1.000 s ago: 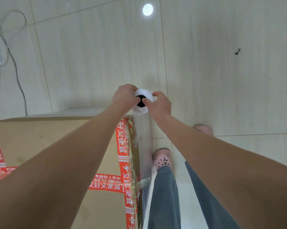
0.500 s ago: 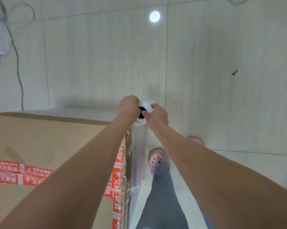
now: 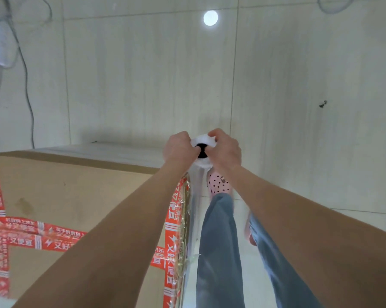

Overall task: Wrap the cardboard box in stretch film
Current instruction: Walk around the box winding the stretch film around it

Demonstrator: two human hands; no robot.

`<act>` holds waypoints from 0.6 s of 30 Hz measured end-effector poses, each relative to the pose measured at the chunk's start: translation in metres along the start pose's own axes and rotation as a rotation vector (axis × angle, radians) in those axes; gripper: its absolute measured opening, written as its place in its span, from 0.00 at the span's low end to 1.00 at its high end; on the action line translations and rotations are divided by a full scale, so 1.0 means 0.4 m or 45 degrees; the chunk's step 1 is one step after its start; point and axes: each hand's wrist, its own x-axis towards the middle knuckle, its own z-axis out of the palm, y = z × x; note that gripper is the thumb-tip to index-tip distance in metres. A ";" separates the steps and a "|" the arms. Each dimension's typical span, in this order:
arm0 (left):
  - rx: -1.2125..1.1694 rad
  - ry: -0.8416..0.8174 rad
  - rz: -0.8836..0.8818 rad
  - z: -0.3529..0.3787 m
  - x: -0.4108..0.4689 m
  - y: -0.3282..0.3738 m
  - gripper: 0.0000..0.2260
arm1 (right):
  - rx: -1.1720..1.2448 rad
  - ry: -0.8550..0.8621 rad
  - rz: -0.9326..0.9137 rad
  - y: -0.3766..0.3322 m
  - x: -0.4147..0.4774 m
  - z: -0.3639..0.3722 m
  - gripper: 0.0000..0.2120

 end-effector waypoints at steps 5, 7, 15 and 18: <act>-0.138 -0.061 -0.080 -0.007 0.012 0.017 0.14 | 0.036 -0.004 0.120 -0.023 0.019 -0.015 0.19; -0.053 -0.024 0.041 -0.014 0.023 0.035 0.15 | 0.052 -0.015 0.128 -0.024 0.026 -0.018 0.18; 0.177 0.055 0.380 -0.045 0.082 0.056 0.11 | -0.109 -0.016 0.069 -0.059 0.056 -0.029 0.18; -0.027 0.063 0.192 -0.063 0.096 0.039 0.07 | -0.146 -0.036 -0.010 -0.093 0.073 -0.024 0.20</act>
